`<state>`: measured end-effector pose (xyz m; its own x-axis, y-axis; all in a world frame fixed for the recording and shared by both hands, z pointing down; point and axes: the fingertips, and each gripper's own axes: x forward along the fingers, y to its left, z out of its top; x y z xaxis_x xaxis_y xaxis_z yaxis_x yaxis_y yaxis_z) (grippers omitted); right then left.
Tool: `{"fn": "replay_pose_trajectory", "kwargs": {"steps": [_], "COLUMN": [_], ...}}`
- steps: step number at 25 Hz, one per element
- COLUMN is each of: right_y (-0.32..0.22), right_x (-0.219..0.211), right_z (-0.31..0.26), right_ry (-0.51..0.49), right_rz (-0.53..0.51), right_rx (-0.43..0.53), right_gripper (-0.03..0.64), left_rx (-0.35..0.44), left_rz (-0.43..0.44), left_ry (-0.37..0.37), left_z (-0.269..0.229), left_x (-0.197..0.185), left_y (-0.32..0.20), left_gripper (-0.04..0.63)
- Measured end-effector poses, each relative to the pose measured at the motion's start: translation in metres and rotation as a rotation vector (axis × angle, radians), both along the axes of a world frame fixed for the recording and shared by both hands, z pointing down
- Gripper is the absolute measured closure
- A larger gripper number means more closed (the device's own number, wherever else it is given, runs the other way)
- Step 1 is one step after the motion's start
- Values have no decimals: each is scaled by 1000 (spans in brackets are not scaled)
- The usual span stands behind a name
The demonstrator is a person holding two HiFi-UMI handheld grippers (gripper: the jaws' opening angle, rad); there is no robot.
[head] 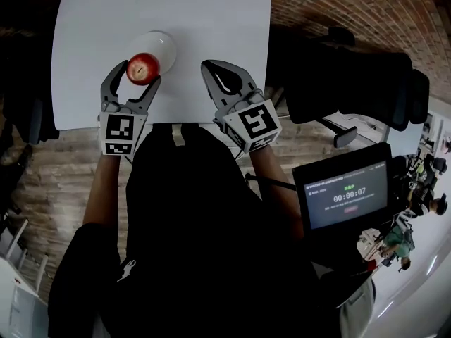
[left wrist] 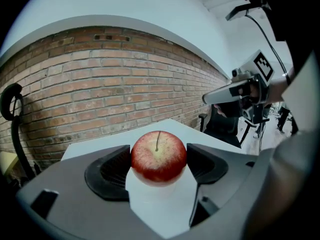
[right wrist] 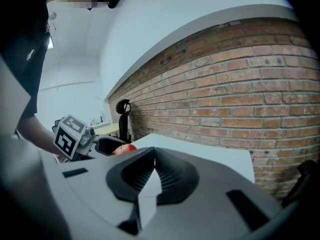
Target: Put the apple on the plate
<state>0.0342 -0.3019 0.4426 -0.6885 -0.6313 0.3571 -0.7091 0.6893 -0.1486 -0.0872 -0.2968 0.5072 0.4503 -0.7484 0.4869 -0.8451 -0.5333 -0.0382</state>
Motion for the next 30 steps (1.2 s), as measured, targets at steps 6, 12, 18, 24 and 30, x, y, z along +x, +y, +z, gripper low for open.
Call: {"fn": "replay_pose_trajectory", "kwargs": {"steps": [6,12,18,24,30], "right_y": [-8,-7,0,-2,-3], "right_x": [-3,6,8,1,-3], "right_z": [31,29,34,33,32], "right_ry": [39,44,58,79,72], "right_rz": [37,68,74,68,74], "right_rx": [-30,-35,-74,-66,-62], "right_gripper": [612,612,612,612,612], "left_rx": [-30,-45,-60,-63,-58], "left_rz": [44,64,62,98,137], "left_ry": [11,-13,-20,-42,-85], "left_z": [42,59,65,71,89], "left_x": [-4,0,-2,5,15], "left_y": [-17,-25,-27,-30,-35], "left_gripper": [236,236,236,236,236]}}
